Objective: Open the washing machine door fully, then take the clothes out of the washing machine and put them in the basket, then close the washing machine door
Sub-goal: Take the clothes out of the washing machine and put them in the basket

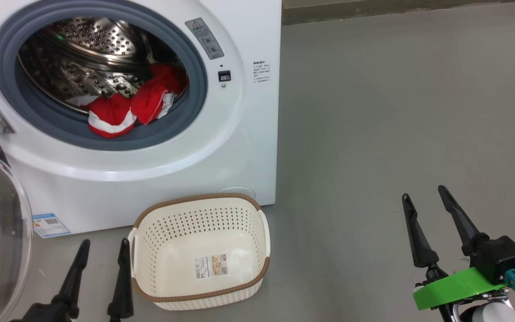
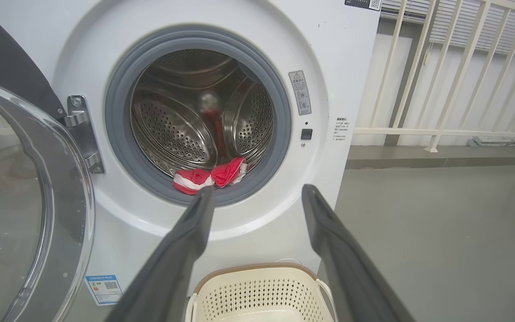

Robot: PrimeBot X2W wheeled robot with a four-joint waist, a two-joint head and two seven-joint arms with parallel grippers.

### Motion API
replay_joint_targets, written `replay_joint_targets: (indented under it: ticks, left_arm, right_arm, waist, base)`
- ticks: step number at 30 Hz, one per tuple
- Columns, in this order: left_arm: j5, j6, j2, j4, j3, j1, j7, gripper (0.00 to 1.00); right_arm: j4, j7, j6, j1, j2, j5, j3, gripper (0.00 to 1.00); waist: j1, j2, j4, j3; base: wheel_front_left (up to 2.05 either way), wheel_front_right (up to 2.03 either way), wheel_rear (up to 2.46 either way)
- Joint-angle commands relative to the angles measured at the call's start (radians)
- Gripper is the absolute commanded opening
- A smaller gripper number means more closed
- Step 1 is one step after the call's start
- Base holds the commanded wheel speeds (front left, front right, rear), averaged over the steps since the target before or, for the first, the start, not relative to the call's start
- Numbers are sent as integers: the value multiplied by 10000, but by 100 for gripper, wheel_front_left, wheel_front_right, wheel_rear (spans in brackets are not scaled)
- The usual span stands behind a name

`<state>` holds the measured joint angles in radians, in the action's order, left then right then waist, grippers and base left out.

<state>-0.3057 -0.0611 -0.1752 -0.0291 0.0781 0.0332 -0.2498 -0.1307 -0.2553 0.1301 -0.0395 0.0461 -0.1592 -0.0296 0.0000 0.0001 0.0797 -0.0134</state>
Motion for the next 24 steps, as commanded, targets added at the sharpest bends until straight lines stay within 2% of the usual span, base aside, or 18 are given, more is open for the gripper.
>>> replay_joint_targets:
  ticks: [1,9,14,20,24]
  left_arm:
    - [133,-39,-116,185,-381,-209,-120,100]
    - [219,-231,-94,212,-377,-307,-120,100]
    - [193,-253,-73,294,-338,-334,-120,100]
    - [19,-2,7,593,-286,-326,-120,100]
    - [83,-92,-2,567,-254,-295,-82,100]
  right_arm:
    - [262,-65,6,-62,41,81,239,100]
    - [247,-65,6,-88,41,75,249,100]
    - [228,-65,6,-115,41,85,234,100]
    - [183,-65,6,-129,41,75,239,100]
    - [144,-65,6,-135,41,109,245,100]
  waist:
    - [0,-1,-10,-14]
    - [0,-1,-34,-104]
    - [0,-1,-40,-151]
    - [0,-1,-66,-181]
    - [0,-1,-73,-180]
  base:
    - [14,-45,31]
    - [85,-96,11]
    - [179,-180,0]
    - [186,-186,0]
    - [120,-120,0]
